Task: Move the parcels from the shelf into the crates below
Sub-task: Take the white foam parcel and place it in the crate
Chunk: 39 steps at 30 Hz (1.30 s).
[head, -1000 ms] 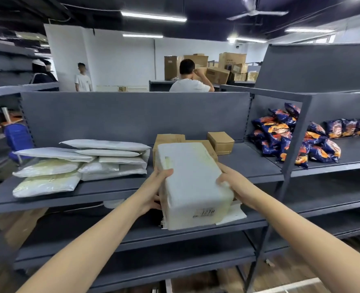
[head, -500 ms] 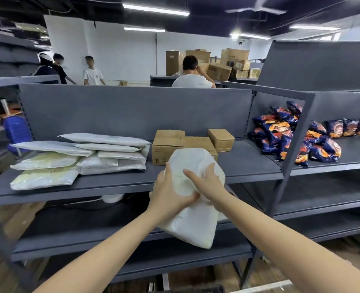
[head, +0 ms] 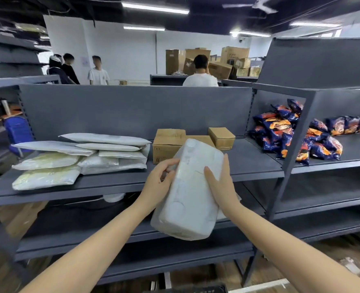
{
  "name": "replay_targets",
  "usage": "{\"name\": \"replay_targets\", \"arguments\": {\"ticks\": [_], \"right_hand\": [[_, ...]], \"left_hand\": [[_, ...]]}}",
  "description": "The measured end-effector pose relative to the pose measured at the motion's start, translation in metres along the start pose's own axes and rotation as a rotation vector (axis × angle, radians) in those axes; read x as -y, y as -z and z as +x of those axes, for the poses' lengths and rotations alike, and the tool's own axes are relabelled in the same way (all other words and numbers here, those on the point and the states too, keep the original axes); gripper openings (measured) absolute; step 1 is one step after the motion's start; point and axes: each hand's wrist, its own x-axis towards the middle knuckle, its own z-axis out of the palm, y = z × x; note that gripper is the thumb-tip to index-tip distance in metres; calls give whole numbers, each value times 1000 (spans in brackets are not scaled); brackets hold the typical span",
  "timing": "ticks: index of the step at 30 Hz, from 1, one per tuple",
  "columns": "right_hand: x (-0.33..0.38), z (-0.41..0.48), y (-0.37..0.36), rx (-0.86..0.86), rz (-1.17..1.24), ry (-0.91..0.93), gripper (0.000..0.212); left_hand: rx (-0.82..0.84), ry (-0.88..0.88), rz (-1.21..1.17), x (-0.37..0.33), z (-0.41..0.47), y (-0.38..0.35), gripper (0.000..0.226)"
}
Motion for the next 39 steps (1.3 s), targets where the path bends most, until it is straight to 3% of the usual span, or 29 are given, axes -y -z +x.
{"name": "replay_targets", "arguments": {"ticks": [3, 7, 14, 18, 21, 23, 26, 29, 33, 37, 39], "right_hand": [[3, 2, -2, 53, -246, -67, 69], [18, 2, -2, 172, -469, -162, 101], [21, 2, -10, 208, -366, -421, 118], [11, -4, -12, 163, -283, -468, 123], [4, -2, -12, 129, -217, -462, 119], [-1, -2, -8, 131, -153, -422, 116], [-5, -2, 4, 196, 10, -310, 96], [-3, -5, 13, 309, 111, -187, 76], [-9, -6, 15, 380, 198, -93, 80], [-12, -7, 12, 369, 345, -113, 51], [-14, -7, 13, 381, 383, -178, 58]], "left_hand": [[59, 10, -79, 1, -3, 0, 29], [33, 30, -158, 9, -11, -7, 29], [54, 43, -44, 15, -19, -17, 28], [74, 60, -24, 7, -21, -20, 56], [113, 72, -12, 7, -19, -19, 77], [123, 85, 2, 11, -17, -16, 75], [-28, 89, 34, 17, -14, -2, 63], [-86, 168, 153, 29, -9, 18, 72], [109, 388, -223, 44, -16, 36, 91], [290, 447, -458, 49, -34, 31, 101], [346, 450, -487, 51, -38, 25, 101]]}}
